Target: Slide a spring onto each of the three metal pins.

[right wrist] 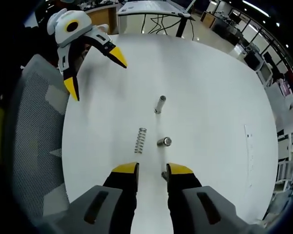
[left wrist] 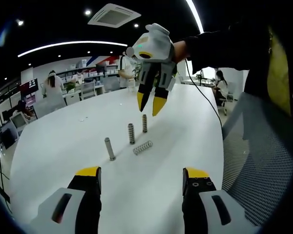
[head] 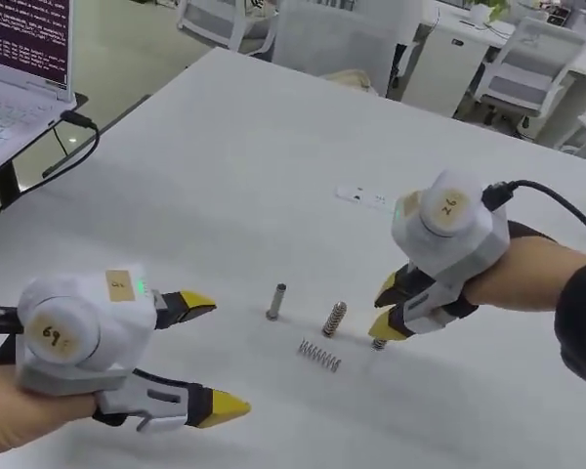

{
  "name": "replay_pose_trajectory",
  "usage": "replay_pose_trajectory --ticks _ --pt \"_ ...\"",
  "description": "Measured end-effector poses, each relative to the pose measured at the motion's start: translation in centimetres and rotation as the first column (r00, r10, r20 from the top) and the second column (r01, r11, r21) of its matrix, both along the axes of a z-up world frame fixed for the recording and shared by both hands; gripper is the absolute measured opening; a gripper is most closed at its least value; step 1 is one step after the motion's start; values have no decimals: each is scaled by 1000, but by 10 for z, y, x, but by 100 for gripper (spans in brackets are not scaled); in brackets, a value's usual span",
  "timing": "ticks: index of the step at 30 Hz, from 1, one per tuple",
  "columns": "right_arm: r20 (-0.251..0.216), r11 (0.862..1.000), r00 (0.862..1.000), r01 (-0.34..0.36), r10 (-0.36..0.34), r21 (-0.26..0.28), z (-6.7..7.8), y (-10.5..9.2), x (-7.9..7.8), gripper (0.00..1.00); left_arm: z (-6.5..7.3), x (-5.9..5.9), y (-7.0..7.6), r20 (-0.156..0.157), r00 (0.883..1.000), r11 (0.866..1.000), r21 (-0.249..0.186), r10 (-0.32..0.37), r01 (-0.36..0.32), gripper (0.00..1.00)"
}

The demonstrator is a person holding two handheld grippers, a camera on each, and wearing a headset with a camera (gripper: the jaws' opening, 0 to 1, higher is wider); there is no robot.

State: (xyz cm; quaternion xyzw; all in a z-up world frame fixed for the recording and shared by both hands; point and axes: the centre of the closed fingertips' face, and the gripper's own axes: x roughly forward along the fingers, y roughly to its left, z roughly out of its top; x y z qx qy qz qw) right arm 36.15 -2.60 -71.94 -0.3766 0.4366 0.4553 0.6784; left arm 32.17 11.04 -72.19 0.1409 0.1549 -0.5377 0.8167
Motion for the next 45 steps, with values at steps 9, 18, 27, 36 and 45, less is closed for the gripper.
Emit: replay_pose_trajectory --ticks 9,18,27,36,45 --pt "-33 999 999 16 -15 35 -18 12 -13 20 2 -4 -2 1 1000 1000 9 -7 7 63" --pt "-82 998 996 34 -29 58 -45 24 -18 19 -1 -6 -2 -8 1000 1000 13 -7 7 62" --pt "-110 997 992 61 -56 47 -63 24 -13 17 -4 -5 -3 -20 1000 1000 14 -8 9 61" --pt "-128 998 990 63 -59 31 -72 25 -9 16 -7 -5 -3 -30 1000 1000 14 -8 8 61" --pt "-129 999 991 45 -44 6 -80 25 -9 14 -9 -6 -2 -37 999 1000 16 -4 5 60"
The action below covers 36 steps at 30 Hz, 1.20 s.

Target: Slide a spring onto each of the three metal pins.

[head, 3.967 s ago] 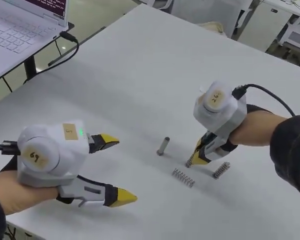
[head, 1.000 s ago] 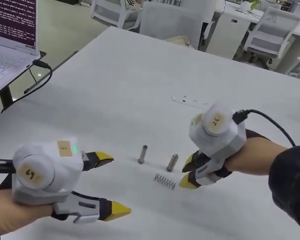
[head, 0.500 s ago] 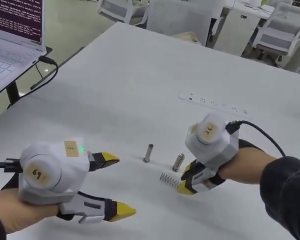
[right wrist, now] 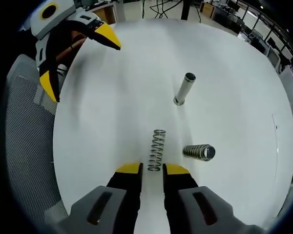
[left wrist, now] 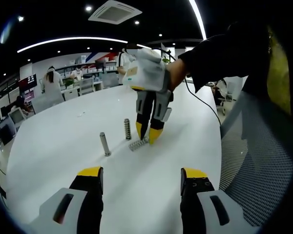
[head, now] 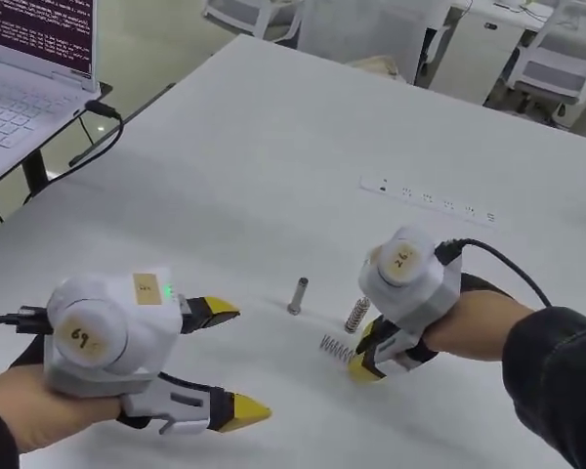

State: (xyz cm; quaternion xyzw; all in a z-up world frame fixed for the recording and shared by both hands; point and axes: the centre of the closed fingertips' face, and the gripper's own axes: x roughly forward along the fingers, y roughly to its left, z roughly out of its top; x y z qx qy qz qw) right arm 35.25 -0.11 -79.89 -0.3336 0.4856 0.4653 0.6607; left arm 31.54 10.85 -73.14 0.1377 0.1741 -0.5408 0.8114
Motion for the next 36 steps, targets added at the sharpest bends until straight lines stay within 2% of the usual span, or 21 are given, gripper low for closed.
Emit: replay_pose_trajectory --ticks 5,10,18,27,36 --pt "6 1000 1000 -6 6 -3 0 0 1 13 0 0 -1 0 1000 1000 1 -1 1 60" --pt "35 999 999 -40 41 -28 -1 -1 2 8 0 0 -1 0 1000 1000 0 0 0 60" --pt "29 998 998 -49 50 -29 1 -1 -1 8 -2 -1 -1 0 1000 1000 2 2 -2 60" --pt "-1 996 996 -91 91 -17 15 12 -18 8 0 0 -4 9 1000 1000 3 -9 9 58" --pt "0 991 991 -136 136 -1 33 27 -33 8 -3 -6 -14 16 999 999 21 -50 50 52"
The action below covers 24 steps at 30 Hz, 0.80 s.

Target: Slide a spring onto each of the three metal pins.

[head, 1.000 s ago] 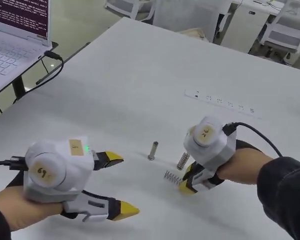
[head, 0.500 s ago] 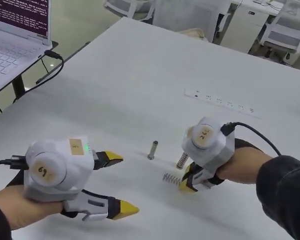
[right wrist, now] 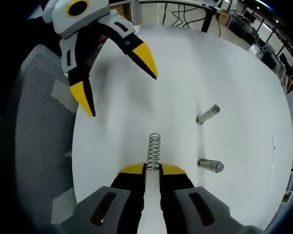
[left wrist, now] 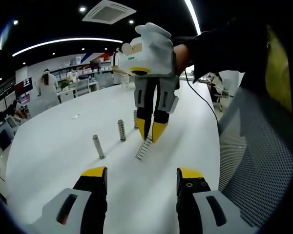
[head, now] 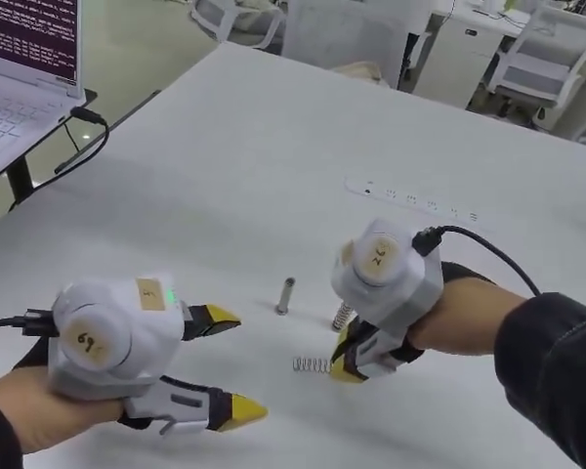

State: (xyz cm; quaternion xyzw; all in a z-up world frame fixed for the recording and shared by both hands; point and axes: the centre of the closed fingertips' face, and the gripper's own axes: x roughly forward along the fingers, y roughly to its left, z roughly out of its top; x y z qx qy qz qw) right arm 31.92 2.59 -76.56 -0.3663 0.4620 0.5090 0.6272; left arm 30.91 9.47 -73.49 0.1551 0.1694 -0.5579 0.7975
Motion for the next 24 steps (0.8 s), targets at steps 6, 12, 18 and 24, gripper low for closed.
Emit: replay_pose_trajectory --ticks 6,12,18,24 --pt "-15 999 999 -36 36 8 12 9 -12 8 0 -1 -3 7 1000 1000 2 -14 14 49" --pt "-15 997 997 -77 77 15 26 20 -21 8 4 -2 -5 28 999 999 1 -34 34 41" --pt "2 993 994 -108 108 41 42 36 -26 8 7 -9 -12 63 995 997 11 -81 81 30" --pt "4 990 991 -134 134 37 49 43 -32 8 11 -12 -16 86 991 994 13 -105 104 20"
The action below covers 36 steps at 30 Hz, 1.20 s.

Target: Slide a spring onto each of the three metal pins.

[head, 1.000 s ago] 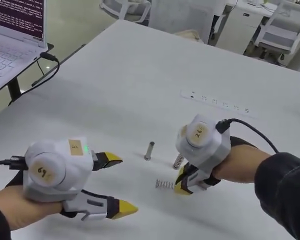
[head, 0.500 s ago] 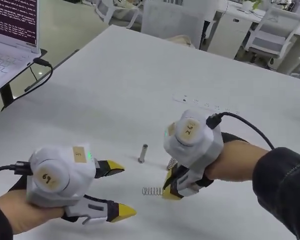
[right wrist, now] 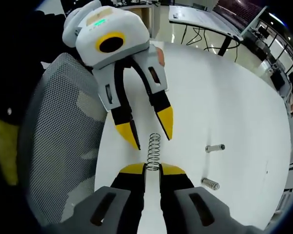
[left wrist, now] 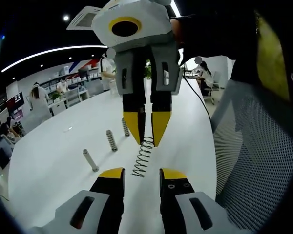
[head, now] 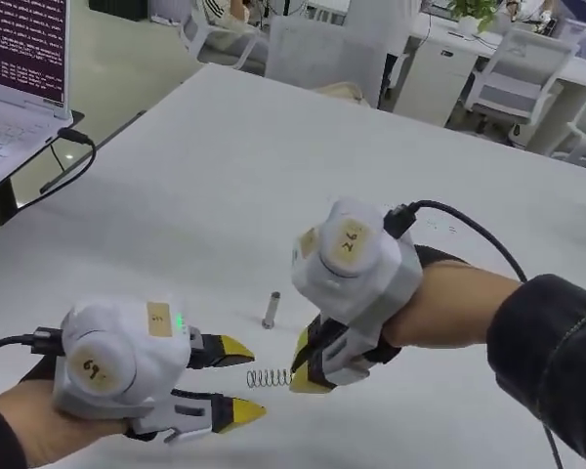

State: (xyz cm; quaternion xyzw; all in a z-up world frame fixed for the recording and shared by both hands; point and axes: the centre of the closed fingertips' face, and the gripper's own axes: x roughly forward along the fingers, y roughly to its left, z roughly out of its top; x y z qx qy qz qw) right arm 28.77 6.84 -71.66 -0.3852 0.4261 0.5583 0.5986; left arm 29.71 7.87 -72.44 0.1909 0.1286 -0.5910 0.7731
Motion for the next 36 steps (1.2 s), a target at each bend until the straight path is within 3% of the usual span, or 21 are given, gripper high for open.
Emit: replay_pose_trajectory --ticks 10,14,20,28,29,32,36 --pt "-10 999 1000 -17 17 -35 -1 1 -5 8 0 -3 -5 46 999 999 35 -27 26 8" --pt "-16 999 1000 -19 19 -42 -2 1 -6 8 -6 -4 -6 80 996 996 78 -41 35 4" --pt "-23 999 1000 -17 16 -44 -2 2 -7 8 -10 -5 -6 84 995 994 98 -52 44 3" --pt "-5 1000 1000 -23 23 -10 1 5 -5 8 -9 -4 -4 33 999 998 43 -37 36 2" --pt "-5 1000 1000 -29 29 2 2 5 -6 9 -9 -4 -5 9 999 999 21 -33 33 2" --pt "1 999 1000 -18 18 36 6 8 -5 14 -10 -4 -3 -12 1000 1000 7 -25 25 2" --pt "30 997 999 -23 20 75 12 9 -2 15 -5 -4 -2 -59 998 998 -59 -14 10 2"
